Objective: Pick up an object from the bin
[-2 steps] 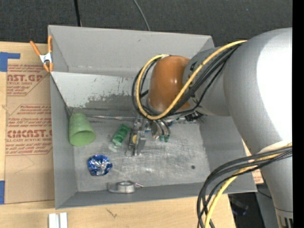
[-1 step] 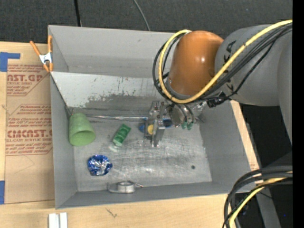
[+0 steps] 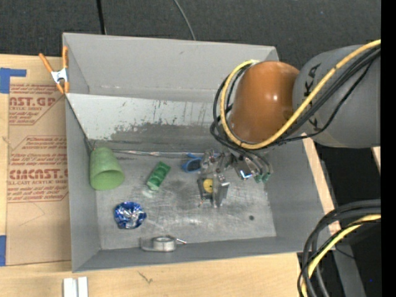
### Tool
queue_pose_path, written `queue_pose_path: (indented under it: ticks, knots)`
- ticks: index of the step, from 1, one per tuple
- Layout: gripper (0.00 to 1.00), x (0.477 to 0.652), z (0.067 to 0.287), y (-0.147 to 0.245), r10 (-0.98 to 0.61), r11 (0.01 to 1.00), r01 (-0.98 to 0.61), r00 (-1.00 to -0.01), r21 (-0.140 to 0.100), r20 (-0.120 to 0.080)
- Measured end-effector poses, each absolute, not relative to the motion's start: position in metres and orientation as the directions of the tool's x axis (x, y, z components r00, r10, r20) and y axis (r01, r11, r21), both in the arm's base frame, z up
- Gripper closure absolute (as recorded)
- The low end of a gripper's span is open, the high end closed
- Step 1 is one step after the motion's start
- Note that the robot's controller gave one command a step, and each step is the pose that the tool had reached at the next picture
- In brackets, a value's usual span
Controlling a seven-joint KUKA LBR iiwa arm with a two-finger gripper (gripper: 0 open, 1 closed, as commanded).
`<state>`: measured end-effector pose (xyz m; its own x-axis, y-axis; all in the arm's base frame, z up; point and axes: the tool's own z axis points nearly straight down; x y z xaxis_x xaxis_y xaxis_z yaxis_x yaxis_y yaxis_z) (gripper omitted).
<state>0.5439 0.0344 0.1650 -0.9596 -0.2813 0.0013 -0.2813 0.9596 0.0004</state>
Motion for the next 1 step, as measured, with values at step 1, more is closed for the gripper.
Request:
queue_pose_path:
  ticks: [1]
  knots:
    - [1.0, 0.5476, 0.2965, 0.0333, -0.318, 0.948, -0.318, -0.948, -0.003, -0.011]
